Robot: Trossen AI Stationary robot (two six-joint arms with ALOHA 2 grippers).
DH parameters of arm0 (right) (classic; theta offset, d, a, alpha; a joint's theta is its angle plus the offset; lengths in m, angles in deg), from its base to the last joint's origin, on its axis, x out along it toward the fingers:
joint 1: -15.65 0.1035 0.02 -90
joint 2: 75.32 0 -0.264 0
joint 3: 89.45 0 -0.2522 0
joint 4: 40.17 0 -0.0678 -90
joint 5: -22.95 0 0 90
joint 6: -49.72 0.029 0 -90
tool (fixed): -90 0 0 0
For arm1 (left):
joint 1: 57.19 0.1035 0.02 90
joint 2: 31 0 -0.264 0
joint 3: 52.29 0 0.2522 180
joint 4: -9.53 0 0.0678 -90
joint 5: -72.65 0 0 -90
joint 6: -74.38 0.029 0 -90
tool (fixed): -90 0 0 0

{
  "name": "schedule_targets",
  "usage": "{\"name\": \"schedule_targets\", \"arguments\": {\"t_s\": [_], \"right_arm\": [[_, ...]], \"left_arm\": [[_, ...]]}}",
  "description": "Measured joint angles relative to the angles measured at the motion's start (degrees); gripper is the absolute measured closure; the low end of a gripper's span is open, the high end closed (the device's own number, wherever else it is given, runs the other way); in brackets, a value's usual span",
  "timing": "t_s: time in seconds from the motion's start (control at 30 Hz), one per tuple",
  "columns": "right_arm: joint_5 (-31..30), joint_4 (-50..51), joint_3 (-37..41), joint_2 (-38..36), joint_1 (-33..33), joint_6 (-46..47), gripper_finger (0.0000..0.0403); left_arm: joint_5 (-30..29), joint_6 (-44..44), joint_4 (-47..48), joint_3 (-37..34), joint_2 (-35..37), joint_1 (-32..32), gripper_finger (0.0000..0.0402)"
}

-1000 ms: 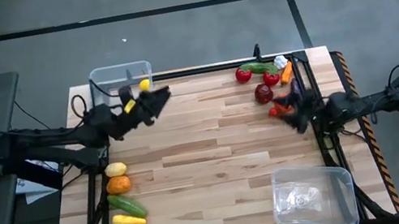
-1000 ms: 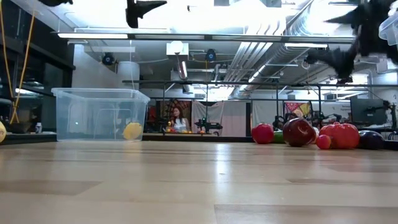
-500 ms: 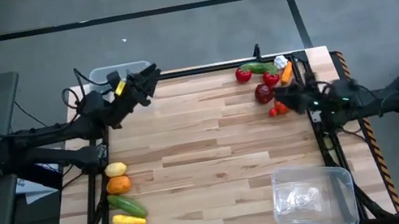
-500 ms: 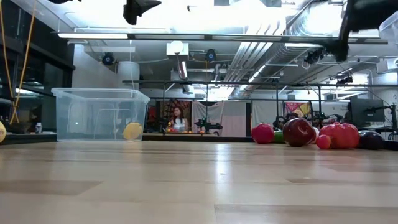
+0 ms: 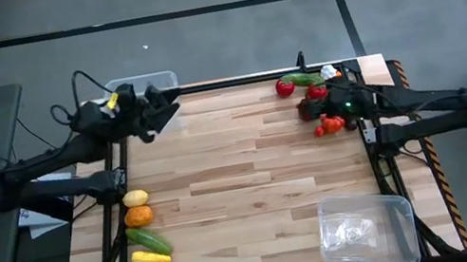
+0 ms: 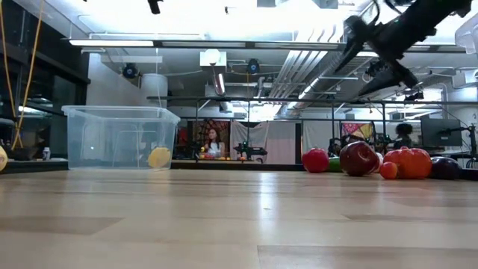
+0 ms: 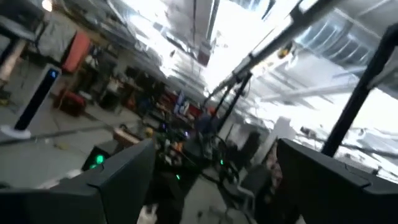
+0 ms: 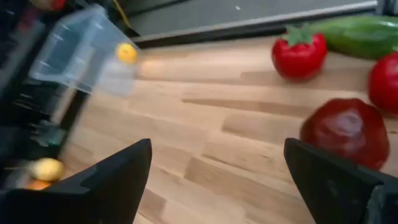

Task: Sort produce into baskets
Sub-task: Put the top red apple into the top transparent bin

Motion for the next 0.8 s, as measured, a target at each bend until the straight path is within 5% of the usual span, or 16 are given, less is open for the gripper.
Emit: {"name": "schedule_targets", "arguments": {"t_s": [0.23, 0.37, 0.8], "right_arm": [[8.69, 12.0, -4.71, 10.68, -3.7, 3.73, 0.0045], [7.83, 20.16, -9.09, 16.94, -5.97, 2.97, 0.0045], [6.51, 18.12, -12.74, 26.1, -6.86, -16.59, 0.0045]], "left_arm": [[-0.25, 3.88, 13.67, 0.0, 7.45, 0.04, 0.0076], [-0.44, 4.68, 14.97, 0.0, 9.12, 0.04, 0.0076], [-0.89, 2.29, 15.25, 0.0, 9.2, 0.02, 0.0076]]}}
